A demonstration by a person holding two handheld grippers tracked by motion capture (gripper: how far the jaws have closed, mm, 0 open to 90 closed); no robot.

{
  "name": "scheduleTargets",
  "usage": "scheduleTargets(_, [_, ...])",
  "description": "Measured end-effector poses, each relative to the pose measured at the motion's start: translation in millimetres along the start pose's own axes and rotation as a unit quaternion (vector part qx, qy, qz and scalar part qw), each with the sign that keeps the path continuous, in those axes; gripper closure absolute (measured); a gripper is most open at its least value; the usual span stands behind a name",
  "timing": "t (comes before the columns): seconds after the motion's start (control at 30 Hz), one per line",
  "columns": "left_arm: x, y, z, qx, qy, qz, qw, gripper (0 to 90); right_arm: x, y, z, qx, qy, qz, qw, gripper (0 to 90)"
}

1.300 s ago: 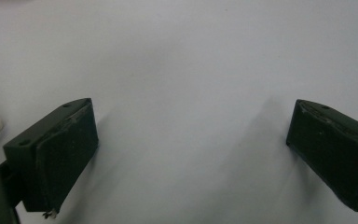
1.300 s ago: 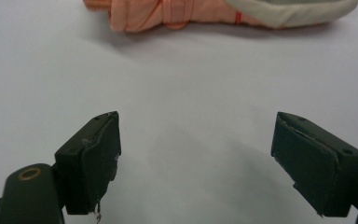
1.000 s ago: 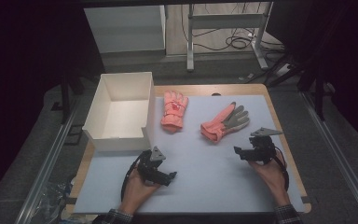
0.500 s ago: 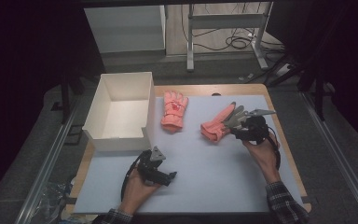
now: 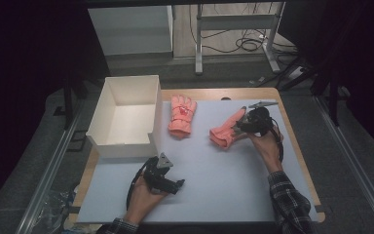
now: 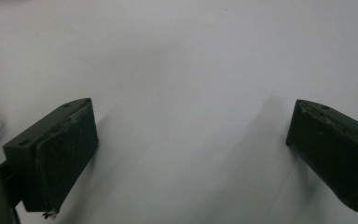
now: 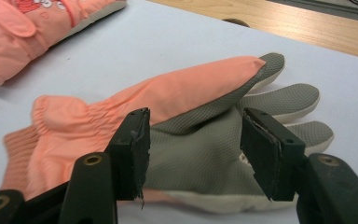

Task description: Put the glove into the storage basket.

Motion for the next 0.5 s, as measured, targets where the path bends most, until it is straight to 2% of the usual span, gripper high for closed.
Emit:
scheduleTargets(0.13, [0.0, 0.0, 0.0, 0.000, 0.000, 0.000, 1.0000, 1.9, 0.7, -10.8, 0.4, -0.003, 0.001, 0.011, 0.9999, 43.6])
scheduleTargets(0.23, [0.0, 0.0, -0.1, 0.000, 0.000, 0.000, 1.0000, 1.9, 3.7, -22.1, -1.3, 0.019, 0.011, 0.031, 0.9993, 43.7])
scheduleTargets(0.27, [0.0, 0.0, 0.0, 0.000, 0.000, 0.000, 1.0000, 1.9, 4.6, -25.4, -2.5, 0.019, 0.007, 0.036, 0.9991, 44.0])
scheduleTargets(0.33, [0.0, 0.0, 0.0, 0.000, 0.000, 0.000, 1.0000, 1.9, 5.8, -29.5, -4.1, 0.013, -0.014, 0.042, 0.9989, 47.5])
scheduleTargets(0.4, [0.0, -0.1, -0.1, 0.000, 0.000, 0.000, 1.0000, 1.9, 7.1, -31.2, -4.2, 0.016, -0.017, 0.049, 0.9985, 49.8])
scheduleTargets(0.43, [0.0, -0.1, -0.1, 0.000, 0.001, 0.000, 1.0000, 1.9, 9.4, -32.7, -2.6, 0.027, -0.013, 0.053, 0.9981, 55.7])
scheduleTargets(0.47, [0.0, -0.1, -0.1, 0.000, 0.001, 0.000, 1.0000, 1.9, 9.4, -32.7, -2.6, 0.027, -0.013, 0.053, 0.9981, 55.7])
scheduleTargets(0.5, [0.0, -0.1, -0.1, 0.000, 0.001, 0.000, 1.0000, 1.9, 11.2, -33.0, -2.1, 0.034, -0.012, 0.054, 0.9979, 60.4])
Point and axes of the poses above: each handheld gripper's, and its own axes: y roughly backward along the jaws, x roughly out of its underside, z roughly to its left, the point moved 6 cm from there along -y, roughly forward along the jaws, and after that the axes turned 3 degrees about z, right-handed, at the moved point
